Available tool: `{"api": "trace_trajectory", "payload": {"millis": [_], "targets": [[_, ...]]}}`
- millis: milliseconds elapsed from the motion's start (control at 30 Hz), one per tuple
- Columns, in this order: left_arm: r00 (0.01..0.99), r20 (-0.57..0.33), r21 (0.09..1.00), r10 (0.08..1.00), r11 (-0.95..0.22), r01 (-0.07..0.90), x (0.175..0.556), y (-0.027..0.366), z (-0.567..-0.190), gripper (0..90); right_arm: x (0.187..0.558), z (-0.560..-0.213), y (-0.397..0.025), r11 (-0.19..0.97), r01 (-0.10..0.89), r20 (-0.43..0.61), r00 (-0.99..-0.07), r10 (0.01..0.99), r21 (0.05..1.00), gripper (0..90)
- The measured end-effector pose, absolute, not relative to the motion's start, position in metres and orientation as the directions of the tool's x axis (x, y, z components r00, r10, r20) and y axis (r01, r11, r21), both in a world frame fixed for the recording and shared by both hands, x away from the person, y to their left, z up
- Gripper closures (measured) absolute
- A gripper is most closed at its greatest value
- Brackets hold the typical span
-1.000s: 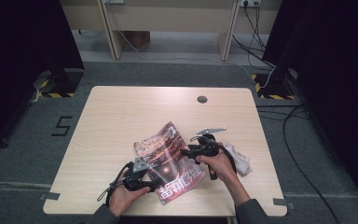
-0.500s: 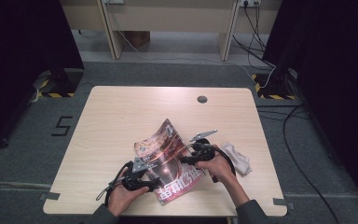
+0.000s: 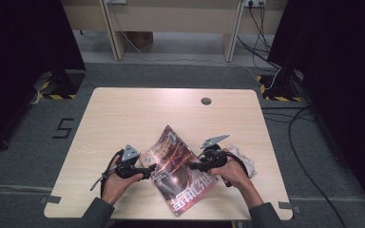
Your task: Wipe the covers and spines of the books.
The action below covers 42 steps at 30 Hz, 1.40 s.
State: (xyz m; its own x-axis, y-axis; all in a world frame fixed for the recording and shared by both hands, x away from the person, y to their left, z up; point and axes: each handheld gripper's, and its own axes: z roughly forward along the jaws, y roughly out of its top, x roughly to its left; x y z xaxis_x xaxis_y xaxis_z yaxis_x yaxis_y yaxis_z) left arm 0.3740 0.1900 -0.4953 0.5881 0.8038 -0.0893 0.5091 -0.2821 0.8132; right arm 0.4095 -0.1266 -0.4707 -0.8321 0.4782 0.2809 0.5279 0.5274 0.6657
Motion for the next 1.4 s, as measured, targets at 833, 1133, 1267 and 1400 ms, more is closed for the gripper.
{"api": "trace_trajectory", "payload": {"millis": [833, 1133, 1267, 1400], "targets": [[0.708, -0.134, 0.860, 0.693, -0.274, 0.431, 0.401, 0.188, -0.508, 14.9, 0.397, -0.464, -0.121, 0.615, 0.400, 0.214, -0.910, 0.355, 0.679, 78.8], [0.780, -0.151, 0.883, 0.608, -0.273, 0.383, 0.411, 0.178, -0.509, 14.7, 0.395, -0.461, -0.118, 0.619, 0.373, 0.205, -0.923, 0.327, 0.692, 78.8], [0.796, -0.112, 0.883, 0.595, -0.307, 0.354, 0.411, 0.179, -0.508, 18.7, 0.394, -0.461, -0.117, 0.623, 0.371, 0.200, -0.923, 0.328, 0.689, 78.8], [0.798, -0.071, 0.880, 0.598, -0.340, 0.333, 0.408, 0.183, -0.506, 28.3, 0.395, -0.461, -0.117, 0.634, 0.365, 0.187, -0.925, 0.331, 0.682, 79.0]]}}
